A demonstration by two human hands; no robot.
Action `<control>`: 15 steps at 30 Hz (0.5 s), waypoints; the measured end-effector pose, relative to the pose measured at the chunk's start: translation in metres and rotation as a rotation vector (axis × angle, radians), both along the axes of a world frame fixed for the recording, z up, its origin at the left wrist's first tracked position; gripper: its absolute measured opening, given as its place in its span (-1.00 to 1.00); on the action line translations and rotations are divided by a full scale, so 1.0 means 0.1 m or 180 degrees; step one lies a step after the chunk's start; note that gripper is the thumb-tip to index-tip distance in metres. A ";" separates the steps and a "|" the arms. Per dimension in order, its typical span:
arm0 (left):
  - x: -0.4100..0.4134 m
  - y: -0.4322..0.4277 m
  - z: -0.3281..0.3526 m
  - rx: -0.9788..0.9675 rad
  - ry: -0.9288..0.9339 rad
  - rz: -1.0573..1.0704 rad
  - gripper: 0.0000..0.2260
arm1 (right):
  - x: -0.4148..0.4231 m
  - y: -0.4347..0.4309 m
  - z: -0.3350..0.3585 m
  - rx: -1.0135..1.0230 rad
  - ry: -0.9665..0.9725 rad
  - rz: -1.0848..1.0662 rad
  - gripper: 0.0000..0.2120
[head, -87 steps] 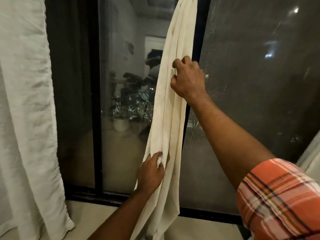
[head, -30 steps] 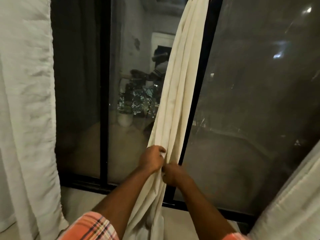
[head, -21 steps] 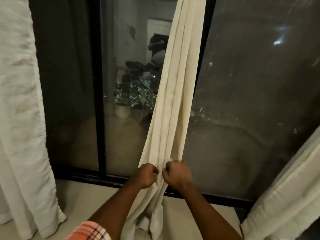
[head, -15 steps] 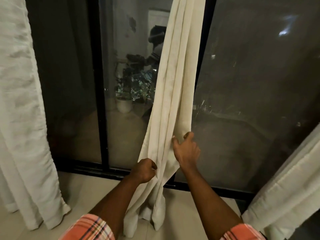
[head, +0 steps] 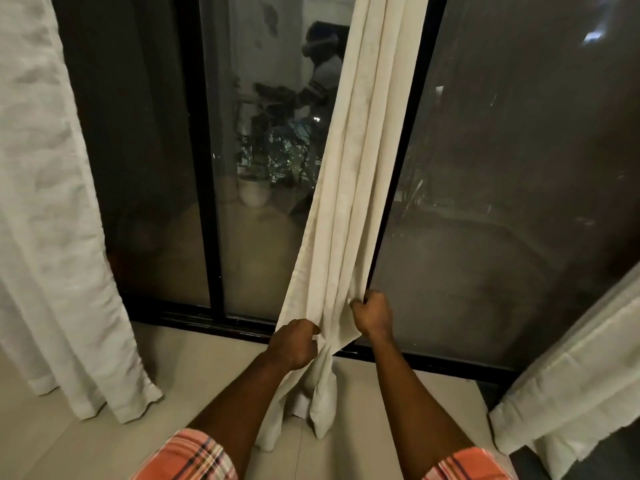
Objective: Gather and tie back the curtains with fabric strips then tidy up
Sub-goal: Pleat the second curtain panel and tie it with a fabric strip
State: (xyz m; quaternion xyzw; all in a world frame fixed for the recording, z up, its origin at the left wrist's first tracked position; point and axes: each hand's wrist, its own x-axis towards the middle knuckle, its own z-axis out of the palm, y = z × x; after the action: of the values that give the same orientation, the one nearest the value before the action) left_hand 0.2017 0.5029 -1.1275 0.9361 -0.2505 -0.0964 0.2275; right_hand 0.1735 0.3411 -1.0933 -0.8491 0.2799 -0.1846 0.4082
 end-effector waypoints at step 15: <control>-0.16 0.15 -0.55 -0.1841 -0.0038 0.1247 -0.71 | 0.00 0.12 -0.81 0.0755 -0.0087 0.0225 -0.71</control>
State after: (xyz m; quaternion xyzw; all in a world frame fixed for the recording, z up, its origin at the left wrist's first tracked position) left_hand 0.1857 0.5183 -1.1824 0.8637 -0.0844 0.0295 0.4961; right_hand 0.1733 0.3534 -1.1744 -0.8015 0.2641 -0.1473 0.5159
